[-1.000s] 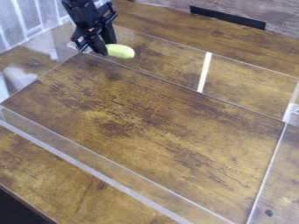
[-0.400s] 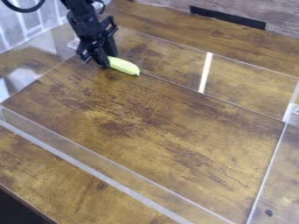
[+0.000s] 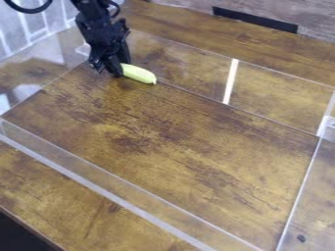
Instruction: Move the green spoon to the left
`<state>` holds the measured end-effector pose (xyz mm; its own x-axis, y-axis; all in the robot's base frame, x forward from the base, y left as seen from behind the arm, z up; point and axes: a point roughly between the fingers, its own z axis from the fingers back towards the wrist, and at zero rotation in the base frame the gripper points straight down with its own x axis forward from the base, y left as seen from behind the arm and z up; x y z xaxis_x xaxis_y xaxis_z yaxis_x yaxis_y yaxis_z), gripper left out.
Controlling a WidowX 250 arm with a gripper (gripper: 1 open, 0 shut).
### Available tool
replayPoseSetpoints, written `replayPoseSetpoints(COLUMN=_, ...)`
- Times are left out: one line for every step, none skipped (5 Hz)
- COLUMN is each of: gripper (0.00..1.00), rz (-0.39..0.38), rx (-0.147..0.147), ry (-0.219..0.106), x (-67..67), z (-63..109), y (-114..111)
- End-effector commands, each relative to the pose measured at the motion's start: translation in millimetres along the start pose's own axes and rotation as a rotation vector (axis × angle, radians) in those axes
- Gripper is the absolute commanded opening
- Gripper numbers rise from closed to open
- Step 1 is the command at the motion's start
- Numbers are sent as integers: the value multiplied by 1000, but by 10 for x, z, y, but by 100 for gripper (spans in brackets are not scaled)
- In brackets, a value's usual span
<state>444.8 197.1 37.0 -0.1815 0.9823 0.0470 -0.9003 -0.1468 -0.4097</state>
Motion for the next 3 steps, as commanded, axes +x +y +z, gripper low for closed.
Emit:
replayPoseSetpoints(gripper=100, rz=89, rx=-65, ry=-81, x=199, z=183, y=17)
replayPoseSetpoints(gripper=0, rz=120, rx=-56, ry=-94, x=35, z=173, y=135)
replayPoseSetpoints(gripper=100, rz=168, rx=-39, ry=-107, x=-97, z=94, y=29)
